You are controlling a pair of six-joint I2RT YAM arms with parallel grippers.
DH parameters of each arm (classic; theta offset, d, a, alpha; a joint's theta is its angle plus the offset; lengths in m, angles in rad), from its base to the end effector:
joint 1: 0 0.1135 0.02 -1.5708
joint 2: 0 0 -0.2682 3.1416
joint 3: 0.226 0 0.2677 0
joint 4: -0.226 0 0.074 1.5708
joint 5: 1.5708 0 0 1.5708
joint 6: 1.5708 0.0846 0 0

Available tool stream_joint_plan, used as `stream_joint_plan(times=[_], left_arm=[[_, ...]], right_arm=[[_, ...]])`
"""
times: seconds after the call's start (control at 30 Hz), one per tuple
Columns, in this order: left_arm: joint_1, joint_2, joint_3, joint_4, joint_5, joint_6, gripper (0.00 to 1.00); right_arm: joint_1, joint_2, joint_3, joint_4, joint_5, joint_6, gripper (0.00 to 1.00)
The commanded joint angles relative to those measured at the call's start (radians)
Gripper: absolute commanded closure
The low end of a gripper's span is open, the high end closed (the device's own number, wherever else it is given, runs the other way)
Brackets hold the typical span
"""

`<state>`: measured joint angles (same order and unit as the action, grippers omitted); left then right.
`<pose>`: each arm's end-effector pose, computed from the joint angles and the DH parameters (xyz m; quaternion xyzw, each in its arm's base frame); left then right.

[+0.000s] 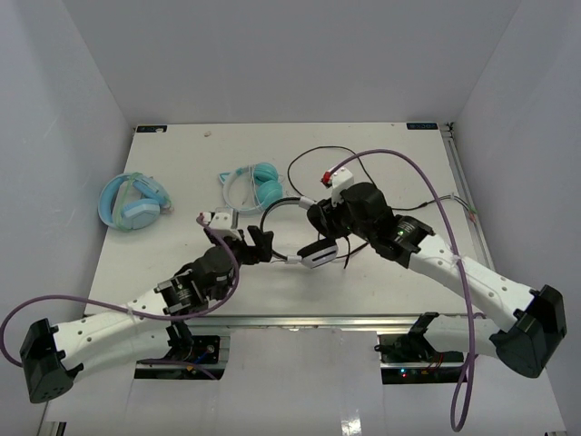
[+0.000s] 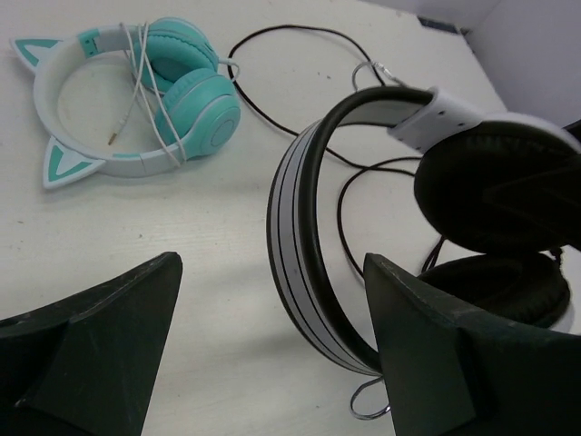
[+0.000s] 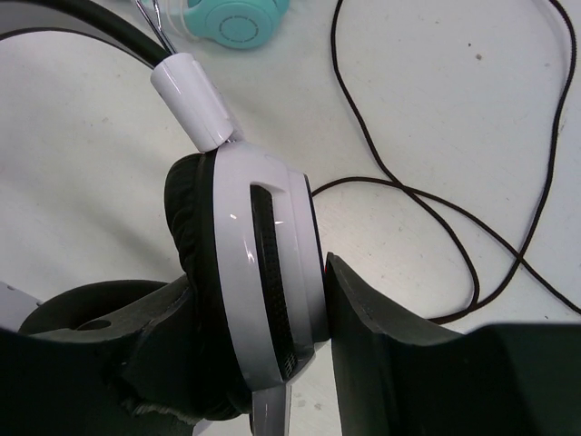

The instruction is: Wrap the headphones

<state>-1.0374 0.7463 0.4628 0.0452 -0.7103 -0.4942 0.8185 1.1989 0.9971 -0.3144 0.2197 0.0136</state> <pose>0.1617 -0.1653 0.2476 -0.0093 0.7677 -0.2046 0.6072 0.2364 0.2257 0.2926 -0.2857 0.8119 0.1155 0.4958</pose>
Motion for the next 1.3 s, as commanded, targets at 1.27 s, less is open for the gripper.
stream_joint_plan(times=[1.27], left_arm=[[-0.001,0.567,0.626,-0.499,0.129,0.195,0.43]], right_arm=[[0.012,-0.246,-0.188,0.109,0.072,0.14,0.92]])
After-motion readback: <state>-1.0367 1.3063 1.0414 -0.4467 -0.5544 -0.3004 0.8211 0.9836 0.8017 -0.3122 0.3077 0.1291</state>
